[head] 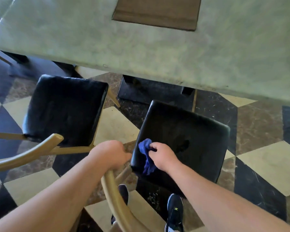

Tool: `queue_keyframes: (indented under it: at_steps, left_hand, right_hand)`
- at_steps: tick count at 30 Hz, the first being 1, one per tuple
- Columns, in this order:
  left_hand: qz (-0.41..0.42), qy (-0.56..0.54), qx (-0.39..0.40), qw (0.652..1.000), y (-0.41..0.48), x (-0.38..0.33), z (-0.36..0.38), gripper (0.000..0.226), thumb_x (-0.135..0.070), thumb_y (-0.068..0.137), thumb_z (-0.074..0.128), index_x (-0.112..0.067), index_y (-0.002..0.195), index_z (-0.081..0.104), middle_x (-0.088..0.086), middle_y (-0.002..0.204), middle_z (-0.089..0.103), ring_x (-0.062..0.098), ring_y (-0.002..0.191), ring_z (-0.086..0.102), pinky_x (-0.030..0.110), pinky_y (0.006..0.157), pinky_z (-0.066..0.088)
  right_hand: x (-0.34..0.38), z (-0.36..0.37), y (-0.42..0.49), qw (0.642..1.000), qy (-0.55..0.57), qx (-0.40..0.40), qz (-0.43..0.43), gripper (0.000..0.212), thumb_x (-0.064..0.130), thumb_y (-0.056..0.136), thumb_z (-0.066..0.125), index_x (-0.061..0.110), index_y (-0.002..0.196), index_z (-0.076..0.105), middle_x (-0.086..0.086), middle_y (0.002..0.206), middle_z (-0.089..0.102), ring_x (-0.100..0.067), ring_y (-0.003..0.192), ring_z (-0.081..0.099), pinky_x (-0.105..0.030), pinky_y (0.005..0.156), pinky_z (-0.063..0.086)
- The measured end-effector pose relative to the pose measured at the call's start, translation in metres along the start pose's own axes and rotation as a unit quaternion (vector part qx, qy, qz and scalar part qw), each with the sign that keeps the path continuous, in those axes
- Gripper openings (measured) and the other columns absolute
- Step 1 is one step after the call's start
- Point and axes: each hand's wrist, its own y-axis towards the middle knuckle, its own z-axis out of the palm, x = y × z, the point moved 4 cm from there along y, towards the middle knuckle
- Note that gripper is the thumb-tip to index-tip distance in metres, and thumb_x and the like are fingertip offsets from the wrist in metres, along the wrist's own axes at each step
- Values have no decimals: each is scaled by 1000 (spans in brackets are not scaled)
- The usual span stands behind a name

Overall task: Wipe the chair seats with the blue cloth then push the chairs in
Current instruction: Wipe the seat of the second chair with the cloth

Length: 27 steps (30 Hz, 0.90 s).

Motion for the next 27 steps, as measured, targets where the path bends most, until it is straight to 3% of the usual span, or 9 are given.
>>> queue_keyframes:
  at_steps: [6,9,11,14,16,20,23,25,27]
  left_hand:
    - [63,-116,90,987,102,-29,-1,50,-41,109,44,-17,151,53,11,153,53,33,138,50,42,114,41]
    - [13,-244,122,962,153,-21,15,47,-30,113,34,-19,158,41,12,161,43,35,135,51,42,106,43]
    - [-12,-329,196,924,177,-17,33,56,-52,110,36,-26,160,36,7,161,44,36,136,51,48,103,44]
    - [-48,-501,298,811,204,-14,59,76,-76,100,25,-29,158,38,10,164,41,40,148,39,61,120,29]
    - [-49,-548,310,776,215,-15,65,80,-79,98,22,-27,154,47,14,160,46,40,142,48,59,112,36]
    - [-48,-583,296,755,218,-7,70,83,-82,96,16,-27,132,67,8,144,64,33,130,60,46,86,49]
    - [-40,-609,273,744,212,-6,73,84,-81,94,23,-18,119,74,5,123,72,28,116,63,44,95,47]
    - [-15,-595,266,758,205,-8,73,81,-76,74,53,-8,117,69,16,106,65,30,98,57,39,83,44]
    - [-14,-521,301,799,196,-8,81,83,-73,61,59,-10,115,58,15,88,54,25,76,51,34,70,31]
  right_hand:
    - [12,-59,50,984,-99,-142,-44,17,25,98,53,30,98,70,1,94,65,-15,72,65,-32,58,51]
    - [25,-73,102,964,-152,-200,-84,20,22,98,51,25,101,71,-1,96,62,-23,81,64,-38,67,53]
    - [36,-81,145,947,-194,-236,-99,23,21,100,50,24,111,71,-2,103,55,-25,85,59,-38,71,50]
    - [53,-83,212,930,-254,-242,-111,27,13,98,50,22,113,70,-7,111,50,-32,95,59,-42,74,49]
    - [58,-75,242,927,-285,-225,-93,26,12,96,53,21,114,69,-11,122,54,-36,105,59,-42,76,47]
    - [50,-16,243,924,-330,-170,-95,25,11,92,56,21,108,72,-11,124,59,-35,107,59,-38,74,40]
    - [27,37,197,923,-341,-139,-111,24,10,93,53,19,106,71,-8,117,56,-32,100,61,-37,70,34]
    - [4,62,159,947,-275,-123,-110,22,11,92,54,21,107,66,-6,112,53,-30,95,62,-40,70,42]
    - [-19,85,120,964,-227,-82,-108,19,17,93,54,25,110,59,-4,109,51,-30,95,61,-41,72,43]
